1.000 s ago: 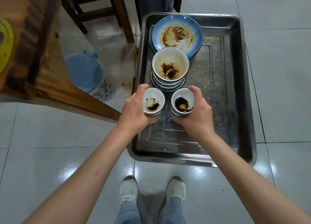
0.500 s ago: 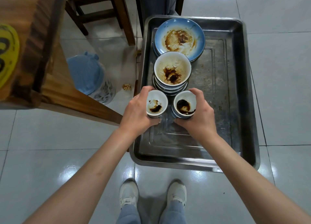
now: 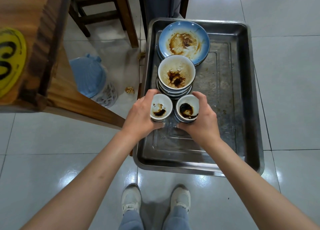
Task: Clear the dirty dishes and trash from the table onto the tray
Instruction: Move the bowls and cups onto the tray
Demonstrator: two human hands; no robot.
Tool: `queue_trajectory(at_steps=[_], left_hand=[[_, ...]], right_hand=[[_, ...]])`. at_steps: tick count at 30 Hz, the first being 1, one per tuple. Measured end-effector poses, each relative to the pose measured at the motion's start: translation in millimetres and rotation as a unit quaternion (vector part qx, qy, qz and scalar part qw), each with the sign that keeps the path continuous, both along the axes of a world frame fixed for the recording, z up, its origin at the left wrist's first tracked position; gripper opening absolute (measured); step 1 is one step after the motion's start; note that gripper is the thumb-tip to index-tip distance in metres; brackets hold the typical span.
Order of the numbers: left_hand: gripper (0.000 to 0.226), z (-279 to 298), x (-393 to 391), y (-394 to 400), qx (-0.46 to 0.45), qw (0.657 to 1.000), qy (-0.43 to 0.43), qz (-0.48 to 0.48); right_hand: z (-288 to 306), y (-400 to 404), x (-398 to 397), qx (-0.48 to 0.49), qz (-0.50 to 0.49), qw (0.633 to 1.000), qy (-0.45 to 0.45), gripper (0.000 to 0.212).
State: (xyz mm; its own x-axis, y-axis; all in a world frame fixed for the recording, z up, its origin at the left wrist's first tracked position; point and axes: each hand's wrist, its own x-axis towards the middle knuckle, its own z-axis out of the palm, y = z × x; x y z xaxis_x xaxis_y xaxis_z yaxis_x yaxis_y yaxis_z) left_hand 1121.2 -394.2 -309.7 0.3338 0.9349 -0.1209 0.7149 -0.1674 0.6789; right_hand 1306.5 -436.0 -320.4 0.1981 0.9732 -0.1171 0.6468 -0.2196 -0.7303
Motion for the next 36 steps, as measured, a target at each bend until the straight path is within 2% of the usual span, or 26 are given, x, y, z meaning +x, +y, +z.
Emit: queue_trajectory(at_steps=[9, 15, 24, 31, 36], left_hand=[[0.091, 3, 0, 1, -0.017, 1.000, 0.008, 0.000], [0.089, 3, 3, 4, -0.025, 1.000, 0.006, -0.006], [0.087, -1, 2, 4, -0.018, 1.000, -0.011, 0.011], [0.108, 6, 2, 1, -0.034, 0.999, -0.007, 0.019], [0.114, 29, -3, -7, -0.037, 0.999, 0.005, 0.030]], right_hand=[[3, -2, 1, -0.026, 0.009, 1.000, 0.002, 0.107], [3, -1, 1, -0.029, 0.012, 0.999, -0.004, 0.093], [1, 0, 2, -0.038, 0.005, 0.999, -0.011, 0.095], [5, 0, 1, -0.055, 0.007, 0.998, -0.019, 0.108], [31, -1, 4, -0.072, 0.014, 0.997, -0.028, 0.112]])
